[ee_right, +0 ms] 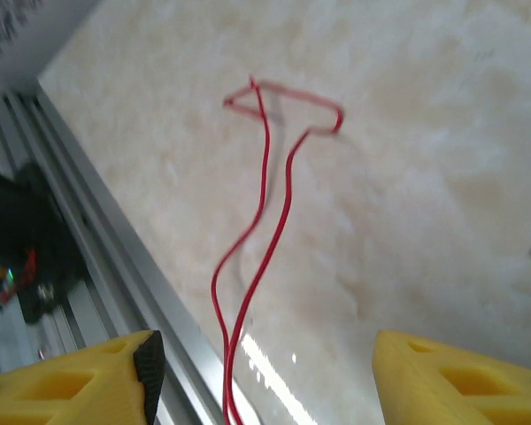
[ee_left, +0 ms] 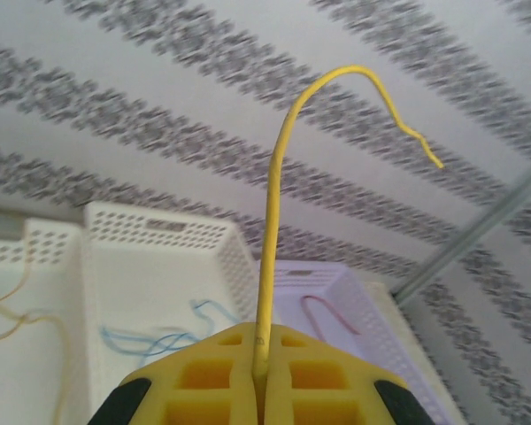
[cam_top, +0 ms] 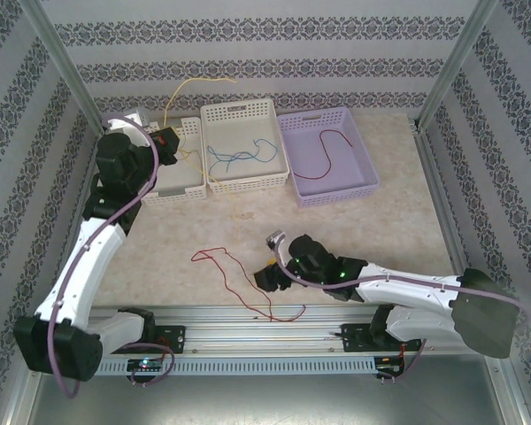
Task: Untangle the cables
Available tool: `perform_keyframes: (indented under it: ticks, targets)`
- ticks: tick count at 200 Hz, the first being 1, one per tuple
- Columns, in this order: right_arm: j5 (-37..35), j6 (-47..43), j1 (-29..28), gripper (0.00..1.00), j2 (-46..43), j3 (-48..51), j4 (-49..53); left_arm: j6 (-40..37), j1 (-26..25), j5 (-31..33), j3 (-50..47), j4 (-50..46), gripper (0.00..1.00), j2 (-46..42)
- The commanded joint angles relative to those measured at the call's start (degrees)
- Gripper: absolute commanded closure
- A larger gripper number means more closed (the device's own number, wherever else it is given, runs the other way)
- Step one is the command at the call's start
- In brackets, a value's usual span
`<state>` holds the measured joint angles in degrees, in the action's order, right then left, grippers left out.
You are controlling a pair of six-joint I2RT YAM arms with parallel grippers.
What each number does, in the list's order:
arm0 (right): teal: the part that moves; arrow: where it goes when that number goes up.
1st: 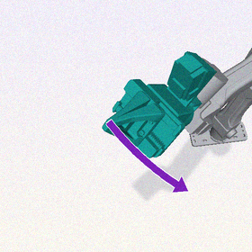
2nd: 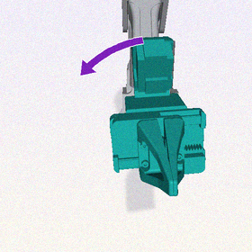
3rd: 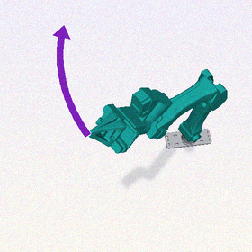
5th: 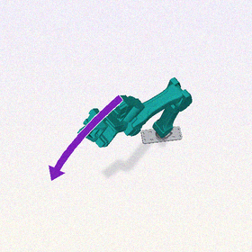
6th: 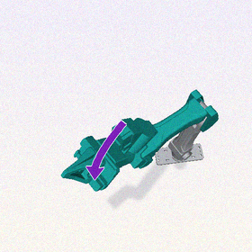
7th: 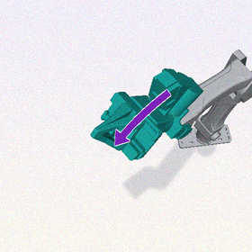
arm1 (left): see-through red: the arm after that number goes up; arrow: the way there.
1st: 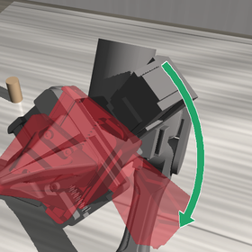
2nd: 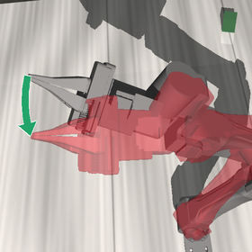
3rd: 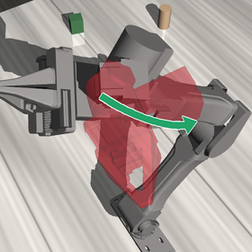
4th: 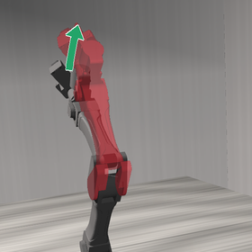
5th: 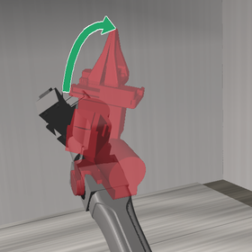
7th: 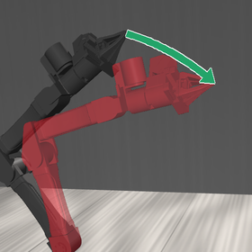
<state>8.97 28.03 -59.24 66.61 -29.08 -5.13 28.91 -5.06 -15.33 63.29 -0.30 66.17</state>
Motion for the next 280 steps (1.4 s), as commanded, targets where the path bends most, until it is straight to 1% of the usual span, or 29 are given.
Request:
perform_keyframes:
  ticks: [1, 13, 40, 53, 73, 80, 111, 127, 140, 150, 170, 189, 202, 226, 247, 263, 280]
  targets:
    - [-4.54, -2.35, -2.04, 0.35, 1.95, -0.03, 5.37, 0.65, 3.38, -1.26, 2.03, -1.66, 1.00, 3.48]
    - [-4.78, -2.53, -2.93, 0.35, 3.58, -0.46, 5.40, 0.95, 4.59, -1.49, 2.57, -1.05, 1.00, 5.70]
    - [-7.18, -3.14, -4.82, 0.35, 7.54, -2.25, 5.67, -2.78, 5.06, 2.35, 6.24, -2.52, 1.00, 11.53]
    - [-7.43, -3.61, -5.65, 0.35, 9.33, -3.32, 5.30, -4.23, 5.60, 3.38, 7.82, -3.53, 1.00, 14.71]
    - [-6.83, -4.02, -6.66, 0.36, 12.16, -5.18, 4.89, -3.88, 6.89, 3.96, 7.51, -2.56, 1.00, 18.74]
    - [-6.50, -3.92, -6.89, 0.36, 12.85, -5.59, 4.42, -4.26, 7.08, 5.05, 7.61, -2.85, 1.00, 19.93]
    - [-4.98, -3.90, -7.75, 0.43, 14.53, -7.02, 3.11, -5.24, 7.83, 7.16, 8.26, -4.34, 1.00, 25.15]
    - [-4.93, -4.09, -7.73, 0.45, 15.06, -7.64, 3.36, -5.32, 8.18, 8.30, 8.11, -4.26, 1.00, 27.51]
    - [-4.74, -4.30, -7.73, 0.50, 15.41, -8.04, 3.45, -5.37, 8.53, 8.51, 8.71, -4.61, 1.00, 29.71]
    - [-4.80, -4.31, -7.73, 0.55, 15.44, -8.25, 3.63, -5.53, 8.74, 8.73, 9.58, -5.35, 1.00, 31.47]
    - [-5.52, -4.30, -7.78, 0.73, 14.75, -8.36, 4.11, -5.22, 9.10, 9.10, 11.95, -7.19, 1.00, 34.82]
    - [-6.33, -4.19, -7.65, 0.92, 12.18, -8.36, 4.92, -4.71, 9.62, 9.60, 13.30, -7.69, 1.00, 37.08]
    - [-7.89, -4.92, -7.67, 1.00, 8.45, -9.01, 7.31, -3.92, 10.27, 8.93, 14.68, -8.34, 1.00, 38.58]
    - [-11.81, -6.88, -6.77, 1.00, -1.90, -11.53, 13.76, -3.70, 10.51, 8.99, 18.76, -12.41, 1.00, 42.92]
    - [-14.91, -8.77, -4.55, 1.00, -10.20, -16.82, 21.17, -3.77, 10.51, 9.34, 20.70, -14.48, 1.00, 46.69]
    - [-15.74, -10.25, -2.03, 1.00, -13.95, -22.27, 27.06, -3.63, 10.51, 9.41, 21.61, -15.70, 1.00, 49.28]
    - [-16.24, -12.46, -0.24, 1.00, -15.60, -27.61, 31.02, -3.43, 10.51, 10.25, 22.13, -16.25, 1.00, 51.31]
